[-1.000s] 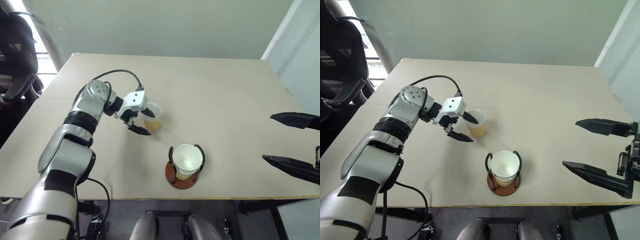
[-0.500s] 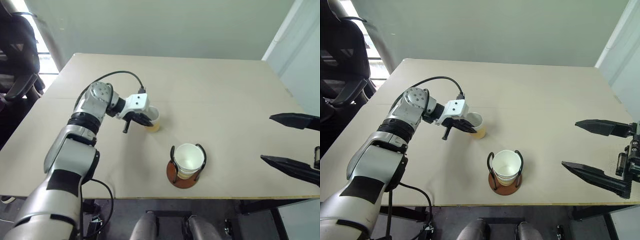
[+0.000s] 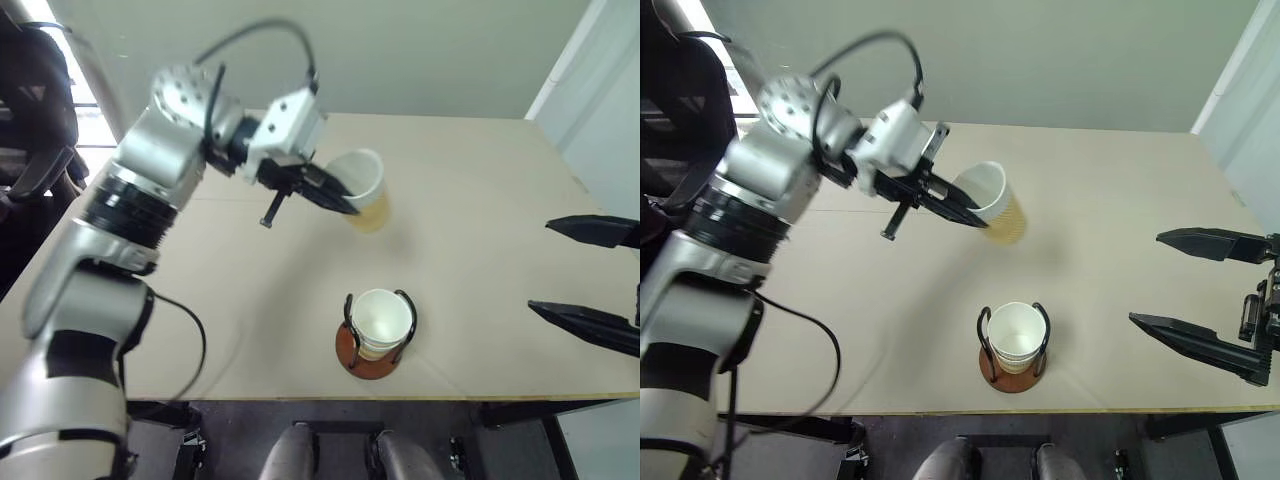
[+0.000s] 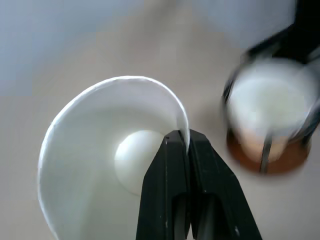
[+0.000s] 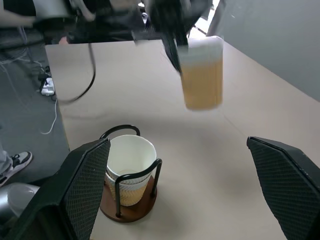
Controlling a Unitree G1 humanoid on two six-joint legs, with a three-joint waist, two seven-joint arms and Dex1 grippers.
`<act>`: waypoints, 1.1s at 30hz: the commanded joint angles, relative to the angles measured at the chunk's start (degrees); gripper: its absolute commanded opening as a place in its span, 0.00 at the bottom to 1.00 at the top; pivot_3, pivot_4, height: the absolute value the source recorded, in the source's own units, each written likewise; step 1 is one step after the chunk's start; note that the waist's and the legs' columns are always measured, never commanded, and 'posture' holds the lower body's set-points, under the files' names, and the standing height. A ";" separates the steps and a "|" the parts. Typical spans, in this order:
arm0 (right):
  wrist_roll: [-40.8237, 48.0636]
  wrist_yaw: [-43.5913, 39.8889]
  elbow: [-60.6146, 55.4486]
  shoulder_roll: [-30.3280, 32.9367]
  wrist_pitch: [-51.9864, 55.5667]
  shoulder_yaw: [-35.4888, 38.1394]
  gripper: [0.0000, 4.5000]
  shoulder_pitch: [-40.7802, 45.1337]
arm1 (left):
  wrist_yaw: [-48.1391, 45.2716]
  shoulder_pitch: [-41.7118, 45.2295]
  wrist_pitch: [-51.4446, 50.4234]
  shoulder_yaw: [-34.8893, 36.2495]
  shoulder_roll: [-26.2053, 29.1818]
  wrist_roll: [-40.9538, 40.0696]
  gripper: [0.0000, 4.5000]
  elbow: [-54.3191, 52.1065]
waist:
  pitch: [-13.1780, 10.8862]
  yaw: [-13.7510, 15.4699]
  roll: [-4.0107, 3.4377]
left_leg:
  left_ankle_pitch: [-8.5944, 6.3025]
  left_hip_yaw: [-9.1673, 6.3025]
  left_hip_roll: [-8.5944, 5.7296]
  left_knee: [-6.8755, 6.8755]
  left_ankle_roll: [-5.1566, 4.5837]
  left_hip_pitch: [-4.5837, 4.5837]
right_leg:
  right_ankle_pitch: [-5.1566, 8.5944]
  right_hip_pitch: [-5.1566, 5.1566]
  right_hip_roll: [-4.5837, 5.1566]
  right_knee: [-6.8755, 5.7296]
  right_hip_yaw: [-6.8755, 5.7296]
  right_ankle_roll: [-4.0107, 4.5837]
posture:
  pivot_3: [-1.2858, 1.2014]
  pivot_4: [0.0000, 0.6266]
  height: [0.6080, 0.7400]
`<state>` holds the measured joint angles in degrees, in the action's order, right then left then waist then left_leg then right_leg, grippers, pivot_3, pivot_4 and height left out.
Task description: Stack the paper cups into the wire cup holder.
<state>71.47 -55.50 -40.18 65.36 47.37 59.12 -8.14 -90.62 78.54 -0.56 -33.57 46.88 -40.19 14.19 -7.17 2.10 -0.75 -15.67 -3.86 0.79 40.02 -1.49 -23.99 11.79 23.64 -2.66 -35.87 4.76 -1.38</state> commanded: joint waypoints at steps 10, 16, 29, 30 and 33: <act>-0.88 1.02 -2.27 -1.61 0.41 3.79 1.00 -1.09 | -1.88 5.62 5.98 -24.63 4.69 -13.47 0.00 -8.04 | 0.04 -0.26 -0.27 | -0.07 0.04 0.05 -0.03 -0.04 0.24 | 0.07 -0.09 0.03 -0.25 0.01 0.23 | 0.52 0.24 1.00; -0.04 1.48 -3.91 -2.68 1.07 6.77 1.00 -3.07 | -1.88 7.21 8.89 -30.42 2.22 -12.07 0.00 -3.73 | 0.04 -0.33 -0.27 | -0.06 0.05 0.03 0.09 -0.05 0.12 | 0.05 -0.10 0.05 -0.11 0.04 0.44 | 0.52 0.24 1.00; 1.11 2.65 -4.82 -2.69 0.86 7.66 1.00 -4.64 | -1.88 8.34 13.25 -34.28 0.44 -9.22 0.00 1.63 | 0.03 -0.31 -0.26 | -0.12 0.04 0.03 0.00 -0.02 -0.01 | -0.01 0.03 0.04 -0.08 0.03 0.14 | 0.52 0.24 1.00; 0.95 2.37 -4.71 -2.64 0.90 7.59 1.00 -4.76 | -1.88 8.25 13.16 -33.95 0.12 -8.93 0.00 2.05 | 0.03 -0.29 -0.26 | -0.13 0.04 0.03 0.00 -0.02 -0.01 | 0.00 0.04 0.04 -0.08 0.03 0.14 | 0.52 0.24 1.00; -0.61 0.77 -4.53 -2.87 1.12 7.65 1.00 -6.02 | -1.88 8.15 12.45 -33.16 -0.64 -8.76 0.00 3.11 | 0.03 -0.28 -0.26 | -0.13 0.04 0.03 0.00 -0.02 -0.02 | 0.00 0.02 0.04 -0.07 0.03 0.14 | 0.52 0.24 1.00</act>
<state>71.62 -53.74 -45.09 62.39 48.73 64.75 -13.62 -90.66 85.10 11.53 -68.56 46.32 -49.20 16.95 -7.14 1.82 -1.01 -15.79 -3.83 0.82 40.03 -1.51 -24.01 11.78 23.66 -2.61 -35.94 4.79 -1.24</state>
